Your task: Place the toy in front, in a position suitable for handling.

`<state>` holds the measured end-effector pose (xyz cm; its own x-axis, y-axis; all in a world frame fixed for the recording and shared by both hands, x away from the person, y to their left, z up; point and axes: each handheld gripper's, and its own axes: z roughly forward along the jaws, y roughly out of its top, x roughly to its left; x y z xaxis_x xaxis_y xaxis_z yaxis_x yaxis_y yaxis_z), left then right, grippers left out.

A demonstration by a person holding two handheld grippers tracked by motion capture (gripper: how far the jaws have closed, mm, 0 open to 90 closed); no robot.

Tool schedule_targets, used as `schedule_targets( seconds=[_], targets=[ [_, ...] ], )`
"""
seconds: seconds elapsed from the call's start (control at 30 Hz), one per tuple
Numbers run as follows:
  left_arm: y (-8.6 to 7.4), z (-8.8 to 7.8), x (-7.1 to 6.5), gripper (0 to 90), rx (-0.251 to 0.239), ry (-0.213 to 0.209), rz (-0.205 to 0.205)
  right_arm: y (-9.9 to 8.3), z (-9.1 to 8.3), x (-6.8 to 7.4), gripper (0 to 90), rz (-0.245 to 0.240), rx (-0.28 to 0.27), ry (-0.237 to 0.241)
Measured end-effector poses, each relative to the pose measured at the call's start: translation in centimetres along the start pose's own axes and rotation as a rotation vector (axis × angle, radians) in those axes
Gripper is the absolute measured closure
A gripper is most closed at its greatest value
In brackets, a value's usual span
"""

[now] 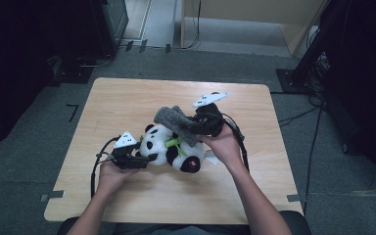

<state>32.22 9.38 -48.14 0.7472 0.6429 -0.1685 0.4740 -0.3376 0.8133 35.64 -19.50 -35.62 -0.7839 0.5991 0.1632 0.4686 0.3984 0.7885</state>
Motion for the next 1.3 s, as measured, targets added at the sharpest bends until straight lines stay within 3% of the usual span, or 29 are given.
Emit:
schedule_targets(
  seconds=[0.1, 0.27, 0.57, 0.67, 0.8, 0.97, 1.3],
  targets=[
    [-0.1, 0.0, -0.1, 31.4, -0.005, 0.007, -0.006, 0.5, 0.7, 0.3, 73.9, -0.005, 0.012, 0.004],
    [-0.1, -0.1, -0.6, 31.7, -0.005, 0.026, -0.035, 1.8, 3.7, 0.8, 73.9, -0.047, 0.054, 0.021],
    [-0.2, -0.1, -0.2, 31.5, -0.003, 0.013, -0.053, 1.3, 8.3, 0.7, 73.0, -0.026, 0.149, 0.042],
    [-0.2, 0.0, -0.1, 31.5, -0.007, 0.012, -0.061, 1.2, 8.6, 0.5, 73.0, -0.018, 0.146, 0.051],
    [-0.3, 0.0, -0.2, 31.5, -0.01, 0.014, -0.059, 1.0, 8.7, 0.2, 62.9, 0.004, 0.147, 0.073],
    [-0.3, 0.1, -0.1, 31.6, -0.009, 0.015, -0.069, 0.9, 9.1, 0.3, 72.2, -0.006, 0.151, 0.065],
    [-0.6, 0.1, -0.1, 33.6, -0.026, 0.02, -0.083, 0.4, 9.2, -1.3, 74.3, 0.009, 0.193, 0.008]
  ],
)
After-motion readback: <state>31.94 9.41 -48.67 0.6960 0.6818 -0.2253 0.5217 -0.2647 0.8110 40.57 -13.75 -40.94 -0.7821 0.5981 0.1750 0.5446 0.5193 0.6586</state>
